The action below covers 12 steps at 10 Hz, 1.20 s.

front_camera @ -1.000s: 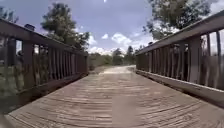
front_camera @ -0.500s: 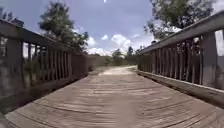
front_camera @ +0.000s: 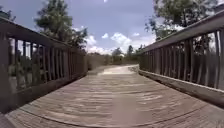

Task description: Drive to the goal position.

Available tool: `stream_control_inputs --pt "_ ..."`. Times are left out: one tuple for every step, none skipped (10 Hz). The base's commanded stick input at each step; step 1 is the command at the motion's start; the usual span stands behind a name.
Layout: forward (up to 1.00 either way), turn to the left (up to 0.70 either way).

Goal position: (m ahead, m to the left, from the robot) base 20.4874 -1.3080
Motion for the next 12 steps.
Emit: stream_control_inputs --pt "0.5 0.01" --pt "0.5 0.01" --pt "0.5 0.01" --pt "0.5 0.01" --pt "0.5 0.01" --pt "0.5 0.01" --pt "0.5 0.01" --pt "0.5 0.01" --pt "0.5 0.01" --pt "0.5 0.01" --pt "0.5 0.01" --pt "0.5 0.01"
